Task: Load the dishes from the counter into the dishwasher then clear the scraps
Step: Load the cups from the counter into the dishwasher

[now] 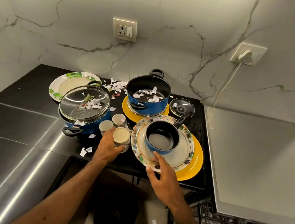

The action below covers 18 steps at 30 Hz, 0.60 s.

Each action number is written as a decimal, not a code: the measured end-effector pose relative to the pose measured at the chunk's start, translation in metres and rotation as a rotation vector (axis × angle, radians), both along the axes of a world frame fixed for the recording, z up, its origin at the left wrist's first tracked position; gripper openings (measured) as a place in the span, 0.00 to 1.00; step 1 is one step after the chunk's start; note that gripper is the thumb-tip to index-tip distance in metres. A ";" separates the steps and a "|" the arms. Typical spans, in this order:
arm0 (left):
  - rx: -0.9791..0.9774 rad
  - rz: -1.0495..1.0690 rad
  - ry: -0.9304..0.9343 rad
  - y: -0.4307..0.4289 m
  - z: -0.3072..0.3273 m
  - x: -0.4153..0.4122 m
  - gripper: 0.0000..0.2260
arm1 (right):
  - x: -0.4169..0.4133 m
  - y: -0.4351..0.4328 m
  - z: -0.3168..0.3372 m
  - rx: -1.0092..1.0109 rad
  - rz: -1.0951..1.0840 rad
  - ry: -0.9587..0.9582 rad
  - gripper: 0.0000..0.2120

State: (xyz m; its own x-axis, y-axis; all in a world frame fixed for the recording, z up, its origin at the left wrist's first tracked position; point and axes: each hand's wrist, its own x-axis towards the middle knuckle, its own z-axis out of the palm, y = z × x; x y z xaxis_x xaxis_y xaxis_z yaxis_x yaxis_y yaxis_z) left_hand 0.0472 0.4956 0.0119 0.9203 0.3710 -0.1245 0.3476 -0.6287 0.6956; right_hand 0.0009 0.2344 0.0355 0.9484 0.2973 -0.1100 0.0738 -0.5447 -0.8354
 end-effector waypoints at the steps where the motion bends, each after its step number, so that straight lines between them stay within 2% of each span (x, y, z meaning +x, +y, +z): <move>1: 0.001 -0.008 0.000 0.002 0.000 0.002 0.42 | -0.005 0.004 0.001 0.001 0.000 0.001 0.31; 3: 0.038 -0.017 -0.015 0.006 -0.001 0.002 0.43 | -0.014 0.011 0.004 0.011 -0.002 0.001 0.31; 7: 0.104 -0.066 -0.082 0.020 -0.006 -0.027 0.39 | -0.051 0.028 0.000 0.003 -0.028 0.031 0.30; 12: 0.178 -0.091 -0.275 0.027 0.005 -0.068 0.40 | -0.063 0.034 0.006 0.067 -0.085 0.031 0.30; 14: 0.209 -0.148 -0.333 0.027 0.014 -0.085 0.40 | -0.066 0.039 0.010 0.101 -0.088 0.035 0.29; 18: 0.232 -0.345 -0.338 0.013 0.019 -0.114 0.41 | -0.084 0.053 0.015 0.164 -0.139 0.035 0.31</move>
